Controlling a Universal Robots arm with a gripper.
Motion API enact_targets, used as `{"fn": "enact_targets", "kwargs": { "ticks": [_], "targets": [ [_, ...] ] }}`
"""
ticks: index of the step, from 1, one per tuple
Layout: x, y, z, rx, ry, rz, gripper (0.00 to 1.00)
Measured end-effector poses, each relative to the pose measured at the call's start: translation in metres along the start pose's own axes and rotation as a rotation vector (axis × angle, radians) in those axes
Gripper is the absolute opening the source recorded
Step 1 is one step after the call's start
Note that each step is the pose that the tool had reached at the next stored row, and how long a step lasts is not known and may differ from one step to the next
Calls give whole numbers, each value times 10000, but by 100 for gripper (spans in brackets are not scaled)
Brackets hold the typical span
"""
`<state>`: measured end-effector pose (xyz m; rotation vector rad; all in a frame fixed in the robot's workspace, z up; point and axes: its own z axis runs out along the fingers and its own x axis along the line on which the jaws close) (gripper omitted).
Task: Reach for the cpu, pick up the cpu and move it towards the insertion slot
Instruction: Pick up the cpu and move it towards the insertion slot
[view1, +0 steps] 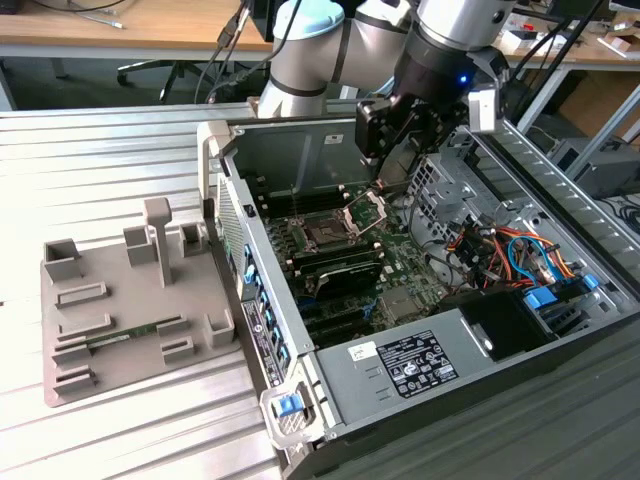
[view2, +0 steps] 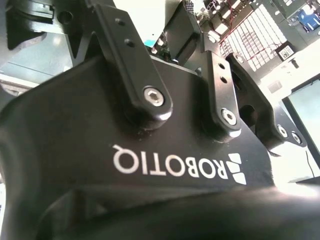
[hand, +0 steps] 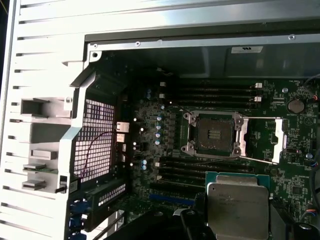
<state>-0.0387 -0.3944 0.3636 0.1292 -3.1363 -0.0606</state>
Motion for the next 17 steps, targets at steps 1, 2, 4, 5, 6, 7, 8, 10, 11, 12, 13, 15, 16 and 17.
{"fn": "enact_targets", "kwargs": {
  "ticks": [1,2,4,5,6,7,8,10,11,12,13,15,16,17],
  "targets": [
    [0,0,3,-1,0,0,55],
    [0,0,5,-1,0,0,55],
    [0,0,10,-1,0,0,55],
    [0,-1,15,-1,0,0,55],
    [0,-1,17,-1,0,0,55],
    [0,-1,20,0,0,0,55],
    [0,-1,24,-1,0,0,55],
    [0,-1,31,-1,0,0,55],
    [0,-1,34,-1,0,0,55],
    [0,-1,37,-1,0,0,55],
    [0,-2,39,-1,0,0,55],
    [0,-2,44,-1,0,0,55],
    [0,-2,46,-1,0,0,55],
    [0,-2,48,0,0,0,55]
  ]
}}
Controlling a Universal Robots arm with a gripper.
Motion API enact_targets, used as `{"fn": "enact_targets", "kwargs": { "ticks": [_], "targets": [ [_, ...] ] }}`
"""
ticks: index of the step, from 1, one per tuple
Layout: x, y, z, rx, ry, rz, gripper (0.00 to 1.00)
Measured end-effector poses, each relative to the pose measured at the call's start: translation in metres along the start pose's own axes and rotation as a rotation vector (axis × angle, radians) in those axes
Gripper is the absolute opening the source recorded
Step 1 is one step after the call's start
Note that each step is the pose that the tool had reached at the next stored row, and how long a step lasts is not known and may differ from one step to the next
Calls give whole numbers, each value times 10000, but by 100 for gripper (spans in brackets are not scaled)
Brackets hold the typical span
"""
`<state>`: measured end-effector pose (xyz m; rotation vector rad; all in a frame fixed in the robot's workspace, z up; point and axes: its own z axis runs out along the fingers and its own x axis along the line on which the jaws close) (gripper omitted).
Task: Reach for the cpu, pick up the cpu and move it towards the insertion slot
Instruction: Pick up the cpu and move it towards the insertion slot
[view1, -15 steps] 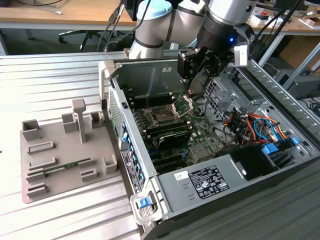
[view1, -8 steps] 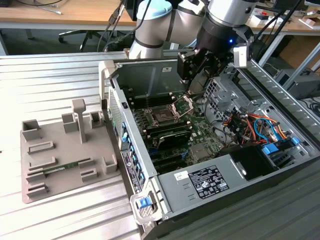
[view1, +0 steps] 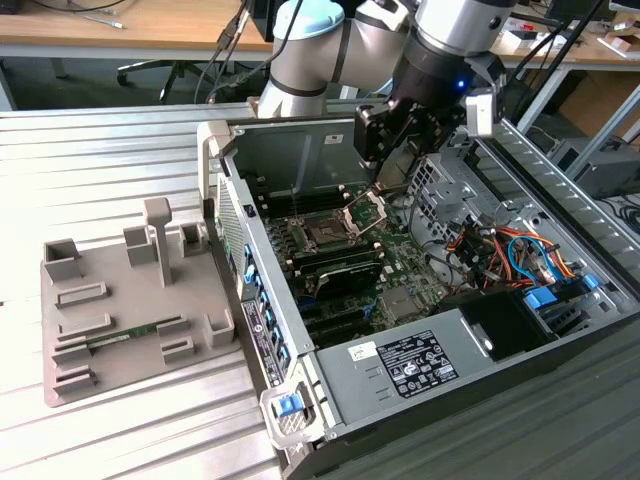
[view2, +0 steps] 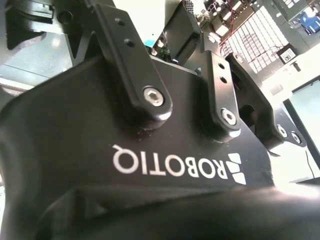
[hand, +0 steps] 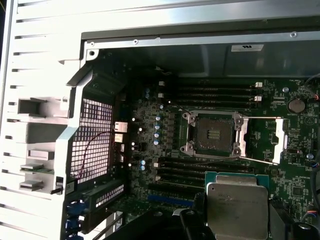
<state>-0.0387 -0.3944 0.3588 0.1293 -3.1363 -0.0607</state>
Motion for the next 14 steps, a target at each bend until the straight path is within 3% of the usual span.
{"fn": "enact_targets", "kwargs": {
  "ticks": [14],
  "targets": [
    [0,-2,40,-1,0,0,55]
  ]
}}
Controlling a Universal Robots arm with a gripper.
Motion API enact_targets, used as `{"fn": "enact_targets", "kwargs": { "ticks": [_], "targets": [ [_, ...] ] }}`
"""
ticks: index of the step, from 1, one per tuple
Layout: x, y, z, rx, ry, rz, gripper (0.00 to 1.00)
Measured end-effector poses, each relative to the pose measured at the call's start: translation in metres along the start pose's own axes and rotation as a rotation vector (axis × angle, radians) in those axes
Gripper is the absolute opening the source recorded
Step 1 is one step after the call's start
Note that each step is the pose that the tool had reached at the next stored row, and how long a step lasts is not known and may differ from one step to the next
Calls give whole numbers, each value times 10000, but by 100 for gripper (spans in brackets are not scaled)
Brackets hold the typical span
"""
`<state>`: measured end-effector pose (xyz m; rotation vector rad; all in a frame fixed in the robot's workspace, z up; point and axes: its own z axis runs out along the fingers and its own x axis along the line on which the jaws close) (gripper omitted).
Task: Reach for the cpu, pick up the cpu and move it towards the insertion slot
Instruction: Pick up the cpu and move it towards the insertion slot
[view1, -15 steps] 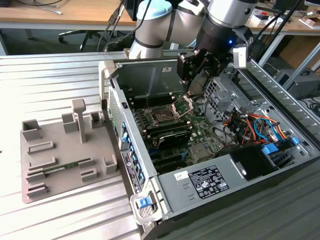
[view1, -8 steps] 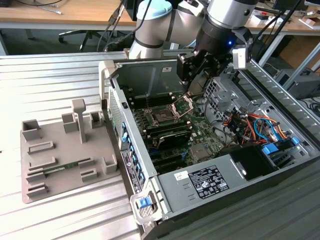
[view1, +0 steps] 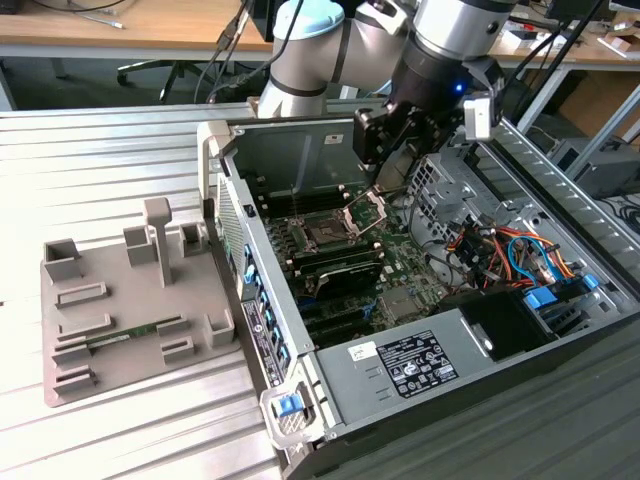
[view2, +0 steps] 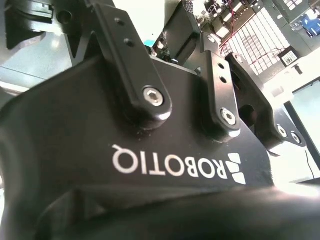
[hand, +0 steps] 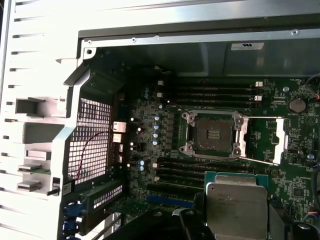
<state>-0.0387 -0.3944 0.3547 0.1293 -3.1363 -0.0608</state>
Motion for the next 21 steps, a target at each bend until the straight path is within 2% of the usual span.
{"fn": "enact_targets", "kwargs": {
  "ticks": [21],
  "targets": [
    [0,-3,82,0,0,0,55]
  ]
}}
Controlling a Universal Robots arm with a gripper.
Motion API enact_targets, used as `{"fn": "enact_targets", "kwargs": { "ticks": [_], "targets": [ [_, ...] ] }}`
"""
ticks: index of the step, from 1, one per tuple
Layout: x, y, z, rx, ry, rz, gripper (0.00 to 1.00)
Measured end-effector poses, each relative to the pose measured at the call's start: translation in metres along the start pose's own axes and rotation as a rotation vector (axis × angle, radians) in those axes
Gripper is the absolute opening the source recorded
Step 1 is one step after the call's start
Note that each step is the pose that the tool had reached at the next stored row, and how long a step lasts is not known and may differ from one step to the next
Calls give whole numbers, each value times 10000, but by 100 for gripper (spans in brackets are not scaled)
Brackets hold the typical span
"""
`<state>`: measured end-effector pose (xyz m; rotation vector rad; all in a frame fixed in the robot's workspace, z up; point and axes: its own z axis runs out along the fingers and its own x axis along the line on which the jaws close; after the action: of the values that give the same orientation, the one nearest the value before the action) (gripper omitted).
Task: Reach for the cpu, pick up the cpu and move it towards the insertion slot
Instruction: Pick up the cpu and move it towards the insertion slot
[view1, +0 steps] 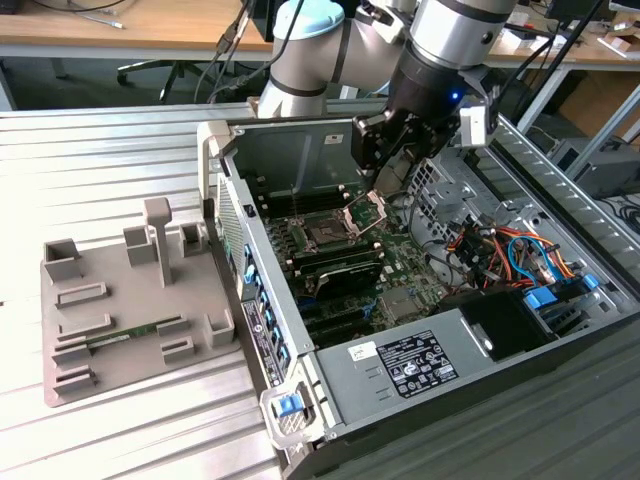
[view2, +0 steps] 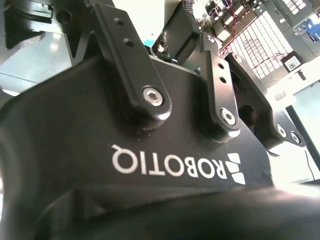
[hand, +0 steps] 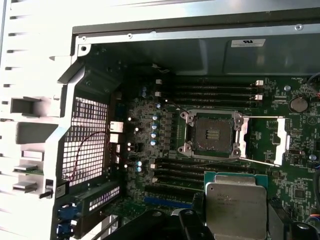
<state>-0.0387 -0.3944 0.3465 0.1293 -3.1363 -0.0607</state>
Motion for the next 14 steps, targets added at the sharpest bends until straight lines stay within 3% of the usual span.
{"fn": "enact_targets", "kwargs": {
  "ticks": [14],
  "targets": [
    [0,-2,56,0,0,1,55]
  ]
}}
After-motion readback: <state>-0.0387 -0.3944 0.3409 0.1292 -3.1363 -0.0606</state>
